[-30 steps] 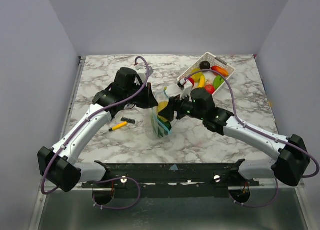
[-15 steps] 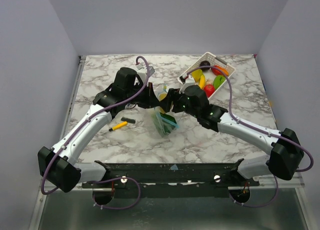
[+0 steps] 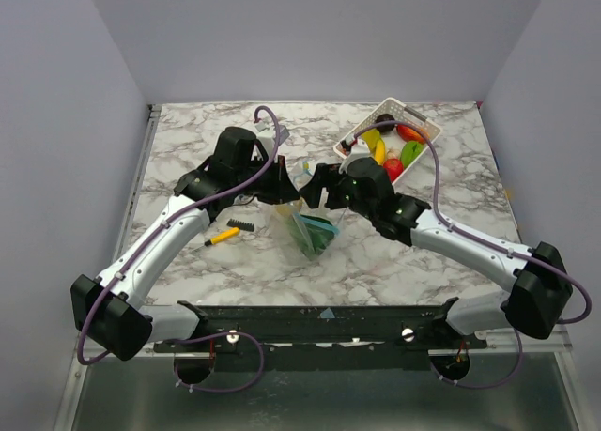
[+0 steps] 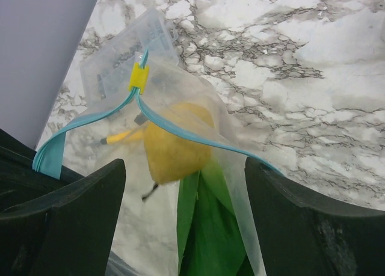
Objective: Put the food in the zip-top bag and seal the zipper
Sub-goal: Place the fake fruit in the zipper food storage bag, then pick up the fake fruit from the bin.
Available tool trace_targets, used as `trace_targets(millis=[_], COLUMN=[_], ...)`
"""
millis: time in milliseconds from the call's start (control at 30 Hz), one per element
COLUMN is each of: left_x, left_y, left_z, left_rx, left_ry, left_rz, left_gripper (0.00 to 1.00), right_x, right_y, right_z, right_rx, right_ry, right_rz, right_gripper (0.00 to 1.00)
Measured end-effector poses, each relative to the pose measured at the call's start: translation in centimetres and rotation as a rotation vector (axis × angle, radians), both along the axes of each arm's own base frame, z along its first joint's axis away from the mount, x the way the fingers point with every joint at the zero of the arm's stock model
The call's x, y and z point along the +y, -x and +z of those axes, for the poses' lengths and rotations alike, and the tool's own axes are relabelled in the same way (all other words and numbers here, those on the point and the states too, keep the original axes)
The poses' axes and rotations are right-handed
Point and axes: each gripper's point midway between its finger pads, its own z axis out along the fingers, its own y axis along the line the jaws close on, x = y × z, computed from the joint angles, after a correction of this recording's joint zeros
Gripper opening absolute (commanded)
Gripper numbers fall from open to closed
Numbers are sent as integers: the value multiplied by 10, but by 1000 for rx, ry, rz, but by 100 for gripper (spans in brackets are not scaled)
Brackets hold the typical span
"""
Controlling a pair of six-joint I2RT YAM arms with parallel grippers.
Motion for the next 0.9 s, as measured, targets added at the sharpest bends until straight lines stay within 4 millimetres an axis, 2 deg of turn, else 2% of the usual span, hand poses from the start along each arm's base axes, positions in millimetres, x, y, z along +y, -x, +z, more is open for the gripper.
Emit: trace_targets(millis=[133,300,400,633,700,900], left_x=[1,1,1,1,1,1], left_y=[1,0,0,-2,-3,-3], left_z=[-1,-2,-2,-9,-10,-11], left_rx=[5,6,7,24,25,28], left_ry=[-4,-6,-10,-22,-24,-26], left_rz=[2,3,7,11,11,12], left_gripper=[0,0,0,0,0,0], right_x=[-5,-11,-16,-34,-45,-75], right_y=[3,8,13,23,21,5], right_z=[3,17,32,81,96,105], right_rx=[-3,-20,-44,-133,-173,-223], right_ry=[10,17,7,-30,-22,54], right_rz=[1,8,12,5,-31,-168], right_gripper=[81,76,74,70,69,71])
